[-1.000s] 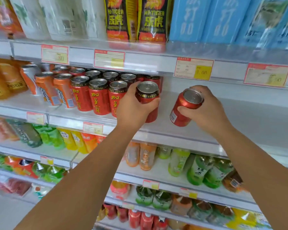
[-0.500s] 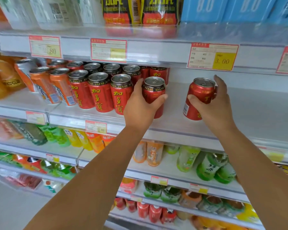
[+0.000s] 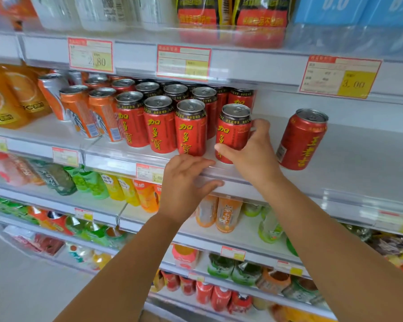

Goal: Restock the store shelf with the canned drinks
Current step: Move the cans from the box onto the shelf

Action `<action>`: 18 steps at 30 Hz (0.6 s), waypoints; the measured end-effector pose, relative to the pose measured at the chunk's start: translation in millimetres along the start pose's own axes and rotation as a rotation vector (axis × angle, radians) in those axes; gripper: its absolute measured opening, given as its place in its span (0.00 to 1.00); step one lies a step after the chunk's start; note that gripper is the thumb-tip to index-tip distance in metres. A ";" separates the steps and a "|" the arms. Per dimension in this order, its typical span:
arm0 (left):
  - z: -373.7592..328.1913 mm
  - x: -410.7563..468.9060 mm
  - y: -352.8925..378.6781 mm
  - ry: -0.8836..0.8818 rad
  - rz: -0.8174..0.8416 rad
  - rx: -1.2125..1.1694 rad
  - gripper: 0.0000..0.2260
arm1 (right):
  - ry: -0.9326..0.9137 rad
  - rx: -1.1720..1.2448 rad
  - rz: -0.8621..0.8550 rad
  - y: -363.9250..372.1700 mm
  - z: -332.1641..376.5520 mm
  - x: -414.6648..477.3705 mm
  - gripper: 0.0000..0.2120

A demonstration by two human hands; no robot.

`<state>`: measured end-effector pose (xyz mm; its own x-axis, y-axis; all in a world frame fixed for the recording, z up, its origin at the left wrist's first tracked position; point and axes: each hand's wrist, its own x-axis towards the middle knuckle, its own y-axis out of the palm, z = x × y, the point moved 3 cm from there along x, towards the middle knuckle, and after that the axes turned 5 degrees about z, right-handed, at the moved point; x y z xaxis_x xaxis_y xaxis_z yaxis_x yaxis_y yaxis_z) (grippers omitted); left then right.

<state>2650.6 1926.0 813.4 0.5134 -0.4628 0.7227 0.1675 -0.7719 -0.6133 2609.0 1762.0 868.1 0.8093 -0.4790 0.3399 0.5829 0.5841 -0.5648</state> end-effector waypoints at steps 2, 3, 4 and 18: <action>1.1 0.0 1.7 0.004 -0.005 -0.019 0.20 | -0.002 -0.010 -0.002 -0.1 -1.1 13.5 0.40; 1.3 0.0 2.3 0.006 -0.004 -0.023 0.20 | 0.004 -0.019 0.002 -0.1 -3.0 19.9 0.39; 1.1 0.1 2.7 0.006 -0.002 -0.024 0.20 | 0.011 -0.027 0.006 -0.7 -4.3 25.7 0.38; 2.9 -1.2 3.7 -0.015 0.034 -0.042 0.19 | 0.061 0.021 0.025 8.9 -16.3 60.4 0.31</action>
<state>2653.0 1924.9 809.4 0.5311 -0.4828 0.6963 0.1144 -0.7734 -0.6235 2661.9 1727.6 871.4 0.8179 -0.5030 0.2793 0.5649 0.6096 -0.5561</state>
